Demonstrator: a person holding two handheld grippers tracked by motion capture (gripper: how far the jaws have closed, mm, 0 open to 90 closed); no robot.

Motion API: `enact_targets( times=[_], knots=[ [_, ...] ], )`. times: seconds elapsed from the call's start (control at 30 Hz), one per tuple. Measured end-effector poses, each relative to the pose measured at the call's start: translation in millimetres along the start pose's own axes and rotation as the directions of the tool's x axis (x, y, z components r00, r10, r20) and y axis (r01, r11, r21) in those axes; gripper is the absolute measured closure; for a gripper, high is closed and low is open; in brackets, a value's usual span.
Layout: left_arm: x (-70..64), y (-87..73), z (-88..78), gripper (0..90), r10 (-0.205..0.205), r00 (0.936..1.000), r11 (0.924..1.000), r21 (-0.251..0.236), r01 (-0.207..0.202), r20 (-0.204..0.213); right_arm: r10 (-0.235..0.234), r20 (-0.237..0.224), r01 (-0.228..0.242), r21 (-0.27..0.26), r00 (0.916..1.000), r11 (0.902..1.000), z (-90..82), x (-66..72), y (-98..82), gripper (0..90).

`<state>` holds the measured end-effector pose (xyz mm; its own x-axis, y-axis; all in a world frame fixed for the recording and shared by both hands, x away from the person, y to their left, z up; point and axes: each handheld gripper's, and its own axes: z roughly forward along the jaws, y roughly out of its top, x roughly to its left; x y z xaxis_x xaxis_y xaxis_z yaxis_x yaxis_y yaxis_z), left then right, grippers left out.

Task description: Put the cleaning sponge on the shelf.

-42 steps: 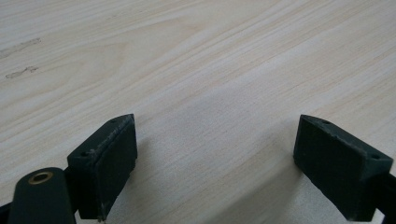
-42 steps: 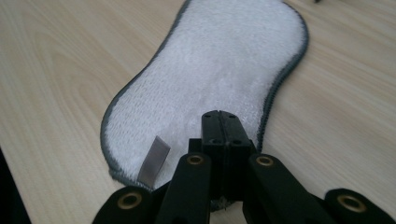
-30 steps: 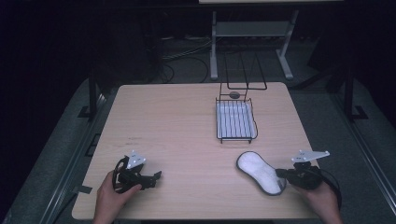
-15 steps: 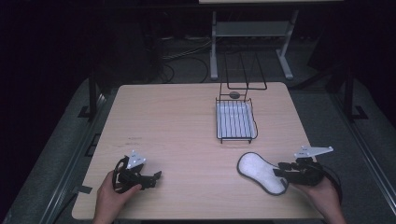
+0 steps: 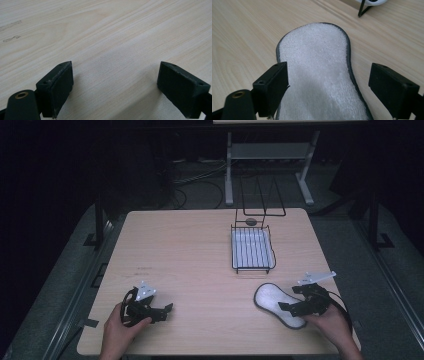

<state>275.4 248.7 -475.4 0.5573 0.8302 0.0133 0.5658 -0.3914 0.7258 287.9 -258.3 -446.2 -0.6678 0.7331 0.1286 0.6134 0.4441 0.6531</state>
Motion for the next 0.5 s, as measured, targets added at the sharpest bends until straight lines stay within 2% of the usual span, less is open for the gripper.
enact_targets(
  times=[0.23, 0.33, 0.5],
  knots=[
    [0.0, 0.0, 0.0, 12.7, 0.000, 1.0000, 1.0000, 0.000, 0.000, 0.000, -0.019, -0.001, 0.019, 0.023, 0.9998, 0.9996, 10.3, 2.4, 1.2, 15.7],
    [0.0, 0.0, 0.0, 12.7, 0.000, 1.0000, 1.0000, 0.000, 0.000, 0.000, -0.031, 0.008, 0.030, 0.058, 0.9995, 0.9979, 17.0, 3.9, -0.4, 14.4],
    [0.0, 0.0, 0.0, 12.7, 0.000, 1.0000, 1.0000, 0.000, 0.000, 0.000, -0.033, 0.003, 0.033, 0.062, 0.9995, 0.9975, 18.9, 3.7, -1.6, 14.4]
  ],
)
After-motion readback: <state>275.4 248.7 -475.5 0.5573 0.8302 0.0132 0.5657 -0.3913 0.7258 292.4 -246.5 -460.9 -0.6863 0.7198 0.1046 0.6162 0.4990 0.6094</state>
